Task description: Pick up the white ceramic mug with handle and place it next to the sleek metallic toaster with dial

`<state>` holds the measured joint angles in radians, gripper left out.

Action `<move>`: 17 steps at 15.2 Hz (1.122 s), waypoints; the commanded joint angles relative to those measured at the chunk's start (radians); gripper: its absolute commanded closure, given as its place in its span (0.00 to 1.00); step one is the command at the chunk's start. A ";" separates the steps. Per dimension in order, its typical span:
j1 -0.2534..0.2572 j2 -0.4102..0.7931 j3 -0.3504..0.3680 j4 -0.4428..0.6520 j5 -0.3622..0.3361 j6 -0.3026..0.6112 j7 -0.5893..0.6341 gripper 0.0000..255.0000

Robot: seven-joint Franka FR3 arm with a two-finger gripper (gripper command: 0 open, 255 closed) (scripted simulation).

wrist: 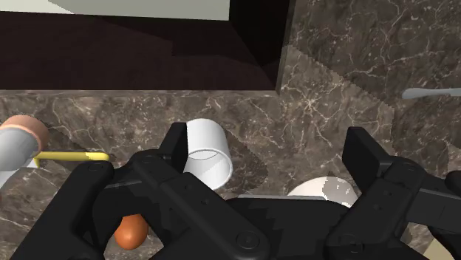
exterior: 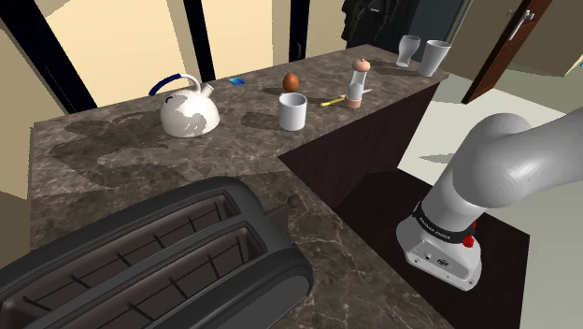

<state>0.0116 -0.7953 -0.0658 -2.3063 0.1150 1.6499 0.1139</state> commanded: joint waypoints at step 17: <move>-0.006 0.485 0.058 -0.010 -0.062 0.461 0.025 0.00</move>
<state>0.0058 -0.3425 -0.0117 -2.3210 0.0581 2.0847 0.1333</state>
